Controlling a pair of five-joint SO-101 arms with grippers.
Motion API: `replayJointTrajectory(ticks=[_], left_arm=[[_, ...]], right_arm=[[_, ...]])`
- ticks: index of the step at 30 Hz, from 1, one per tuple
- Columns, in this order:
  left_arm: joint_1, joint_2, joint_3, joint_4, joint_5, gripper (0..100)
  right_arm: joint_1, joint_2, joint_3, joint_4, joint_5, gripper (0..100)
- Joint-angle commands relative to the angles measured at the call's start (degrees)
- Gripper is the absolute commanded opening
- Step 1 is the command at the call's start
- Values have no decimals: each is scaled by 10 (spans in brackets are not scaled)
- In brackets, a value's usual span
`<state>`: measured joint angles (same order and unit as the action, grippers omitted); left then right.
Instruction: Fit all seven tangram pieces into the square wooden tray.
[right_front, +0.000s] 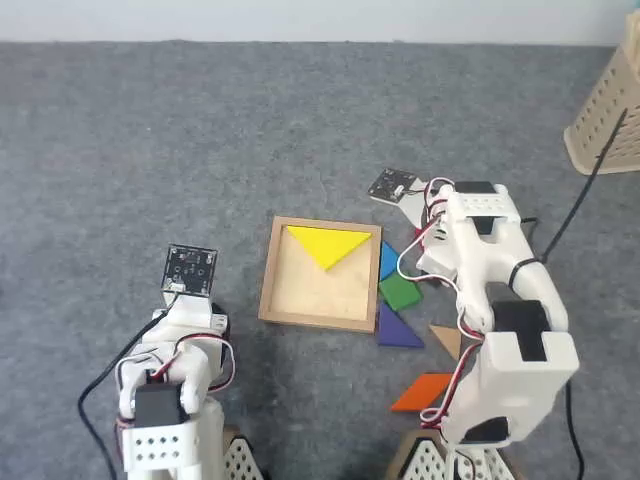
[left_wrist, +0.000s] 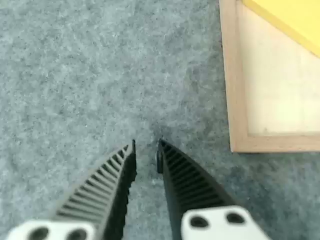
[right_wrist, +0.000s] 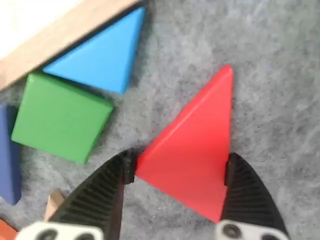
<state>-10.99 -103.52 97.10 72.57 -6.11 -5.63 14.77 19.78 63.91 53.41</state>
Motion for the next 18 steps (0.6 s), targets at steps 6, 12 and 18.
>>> replayJointTrajectory(ticks=[6, 12, 18], left_arm=[[2, -12, -6, 0, 4, 71], [2, -12, -6, 0, 4, 71], [2, -12, -6, 0, 4, 71]], right_arm=[[-24, -98, -47, 82, -23, 158], [-68, -169, -47, 108, -55, 158], [-172, -185, -47, 101, -55, 160]])
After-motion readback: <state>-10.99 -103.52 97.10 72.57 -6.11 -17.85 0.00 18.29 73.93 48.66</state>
